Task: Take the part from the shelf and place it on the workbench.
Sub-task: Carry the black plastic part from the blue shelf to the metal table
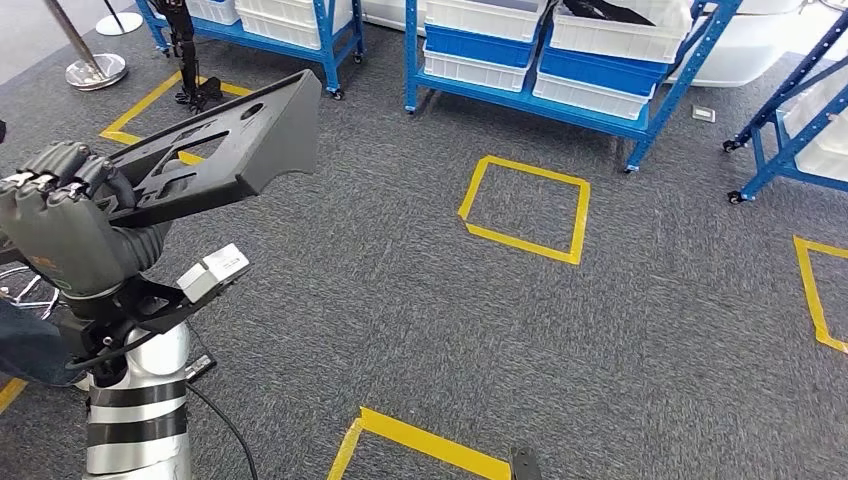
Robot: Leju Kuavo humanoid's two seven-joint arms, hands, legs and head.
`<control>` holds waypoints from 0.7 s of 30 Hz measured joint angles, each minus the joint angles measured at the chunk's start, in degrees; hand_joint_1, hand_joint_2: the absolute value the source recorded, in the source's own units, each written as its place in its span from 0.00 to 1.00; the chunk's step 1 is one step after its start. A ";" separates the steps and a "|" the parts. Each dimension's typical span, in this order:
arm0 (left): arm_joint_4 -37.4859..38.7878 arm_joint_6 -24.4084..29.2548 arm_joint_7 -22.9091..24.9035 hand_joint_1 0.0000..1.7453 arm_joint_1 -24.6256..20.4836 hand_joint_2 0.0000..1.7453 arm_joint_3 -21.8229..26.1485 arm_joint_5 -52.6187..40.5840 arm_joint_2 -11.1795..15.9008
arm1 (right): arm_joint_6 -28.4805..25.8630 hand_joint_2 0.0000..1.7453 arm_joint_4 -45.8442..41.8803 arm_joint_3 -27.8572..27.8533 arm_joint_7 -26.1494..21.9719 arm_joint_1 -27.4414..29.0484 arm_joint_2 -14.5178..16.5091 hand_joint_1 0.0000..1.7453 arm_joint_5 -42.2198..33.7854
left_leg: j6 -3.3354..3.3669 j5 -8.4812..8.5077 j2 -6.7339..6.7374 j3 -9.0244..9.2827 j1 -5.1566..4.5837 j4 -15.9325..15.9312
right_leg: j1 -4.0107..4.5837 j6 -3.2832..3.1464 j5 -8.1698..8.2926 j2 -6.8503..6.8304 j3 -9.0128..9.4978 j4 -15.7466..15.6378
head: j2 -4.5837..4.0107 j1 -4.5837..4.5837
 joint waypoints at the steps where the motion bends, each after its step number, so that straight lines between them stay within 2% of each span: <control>1: -0.01 0.01 0.06 1.00 -0.05 1.00 -0.07 -0.17 -0.01 | -0.02 0.00 0.00 0.08 0.09 0.11 -0.02 0.00 -0.09 | 0.21 0.11 -0.72 -0.10 0.04 -0.02 | -0.12 -0.18 -1.60 1.76 -1.68 3.55 | 0.00 0.08; 3: -0.01 0.00 0.02 1.00 -0.01 1.00 -0.14 -0.44 -0.02 | -0.02 0.00 0.00 0.18 0.30 0.40 -0.04 0.00 -0.27 | 0.44 0.25 -2.33 -0.31 0.03 -0.01 | -0.16 -0.36 -4.11 3.11 -5.40 10.96 | 0.00 0.22; 4: -0.01 -0.01 -0.06 1.00 0.02 1.00 -0.14 -0.50 -0.02 | -0.02 0.00 0.00 0.22 0.39 0.51 -0.05 0.00 -0.33 | 0.48 0.31 -3.21 -0.39 0.02 -0.01 | -0.18 -0.18 -4.26 3.27 -6.36 12.50 | 0.00 0.22; 5: -0.02 -0.01 -0.16 1.00 0.04 1.00 -0.13 -0.50 -0.02 | -0.03 0.00 0.01 0.29 0.45 0.56 -0.08 0.00 -0.39 | 0.47 0.39 -4.10 -0.42 0.01 0.00 | -0.23 0.17 -3.48 3.40 -6.21 11.70 | 0.00 0.22; 6: -0.03 -0.01 -0.28 1.00 0.04 1.00 -0.13 -0.49 -0.02 | -0.05 0.00 0.01 0.39 0.49 0.56 -0.11 0.00 -0.44 | 0.40 0.48 -4.97 -0.43 0.03 0.00 | -0.31 0.56 -1.99 3.68 -4.94 8.70 | 0.00 0.23; 8: -0.15 0.00 -0.49 1.00 0.02 1.00 -0.13 -0.49 -0.02 | -0.08 0.00 0.02 0.60 0.52 0.48 -0.21 0.00 -0.59 | 0.06 0.70 -6.50 -0.50 0.01 0.04 | -0.55 1.02 1.23 5.93 -1.25 0.60 | 0.00 0.22; 9: -0.23 0.01 -0.56 1.00 -0.02 1.00 -0.13 -0.48 -0.04 | -0.08 0.00 0.01 0.67 0.55 0.44 -0.23 0.00 -0.66 | -0.18 0.82 -7.11 -0.62 -0.03 0.06 | -0.58 0.93 2.19 6.84 0.06 -2.06 | 0.00 0.21; 10: -0.32 0.01 -0.59 1.00 -0.05 1.00 -0.13 -0.47 -0.05 | -0.08 0.00 0.01 0.73 0.59 0.43 -0.22 0.00 -0.74 | -0.45 0.97 -7.60 -0.78 -0.06 0.05 | -0.51 0.70 2.65 7.48 0.71 -3.35 | 0.00 0.17; 12: -0.45 0.01 -0.68 1.00 -0.06 1.00 -0.09 -0.41 -0.08 | -0.08 0.00 0.00 0.89 0.69 0.42 -0.18 0.00 -0.90 | -1.14 1.39 -8.60 -1.09 0.02 -0.16 | -0.30 0.01 3.01 6.53 0.93 -3.55 | 0.00 0.14; 13: -0.56 0.01 -0.74 1.00 -0.02 1.00 -0.07 -0.34 -0.07 | -0.08 0.00 0.01 0.97 0.72 0.39 -0.15 0.00 -0.95 | -1.41 1.38 -8.43 -1.31 0.05 0.00 | -0.36 -0.36 3.23 5.89 0.96 -3.67 | 0.00 0.12; 14: -0.67 0.01 -0.81 1.00 -0.04 1.00 -0.04 -0.20 -0.05 | -0.09 0.00 0.01 1.03 0.73 0.36 -0.14 0.00 -1.01 | -1.65 0.85 -7.41 -1.75 0.02 0.80 | -0.49 -0.81 3.41 5.19 1.02 -3.82 | 0.00 0.00; 15: -0.77 0.01 -0.91 1.00 -0.11 1.00 -0.04 -0.07 -0.05 | -0.11 0.00 0.02 1.07 0.73 0.36 -0.13 0.00 -1.08 | -1.84 -0.37 -5.82 -2.64 -0.03 2.77 | -0.61 -1.27 3.54 4.45 1.08 -3.99 | 0.00 -0.17; 17: -0.86 0.01 -1.11 1.00 -0.16 1.00 -0.03 0.17 -0.04 | -0.14 0.00 0.02 1.10 0.73 0.51 -0.16 0.00 -1.25 | -2.23 -4.27 -2.40 -5.74 -0.01 9.86 | -0.45 -1.88 3.50 2.93 1.12 -4.05 | 0.00 -0.49; 18: -0.86 0.01 -1.20 1.00 -0.08 1.00 -0.02 0.20 -0.04 | -0.15 0.00 0.02 1.11 0.73 0.62 -0.20 0.00 -1.32 | -2.44 -5.87 -1.67 -7.37 0.11 13.52 | -0.33 -2.01 3.46 2.08 1.10 -4.05 | 0.00 -0.54; 19: -0.86 0.01 -1.27 1.00 0.02 1.00 0.00 0.23 -0.04 | -0.15 0.00 0.02 1.12 0.73 0.71 -0.26 0.00 -1.37 | -2.60 -6.62 -1.32 -8.33 0.24 15.80 | -0.26 -2.04 3.43 1.24 1.08 -4.04 | 0.00 -0.52; 20: -0.86 0.01 -1.34 1.00 0.09 1.00 0.02 0.24 -0.04 | -0.15 0.00 0.02 1.13 0.73 0.74 -0.31 0.00 -1.42 | -2.70 -6.33 -1.06 -8.22 0.35 15.99 | -0.23 -2.03 3.40 0.43 1.07 -4.02 | 0.00 -0.54; 21: -0.87 0.01 -1.39 1.00 0.12 1.00 0.04 0.25 -0.05 | -0.15 0.00 0.02 1.13 0.73 0.73 -0.33 0.00 -1.49 | -2.76 -5.11 -0.63 -6.85 0.45 13.83 | -0.22 -1.98 3.35 -0.34 1.13 -4.01 | 0.00 -0.54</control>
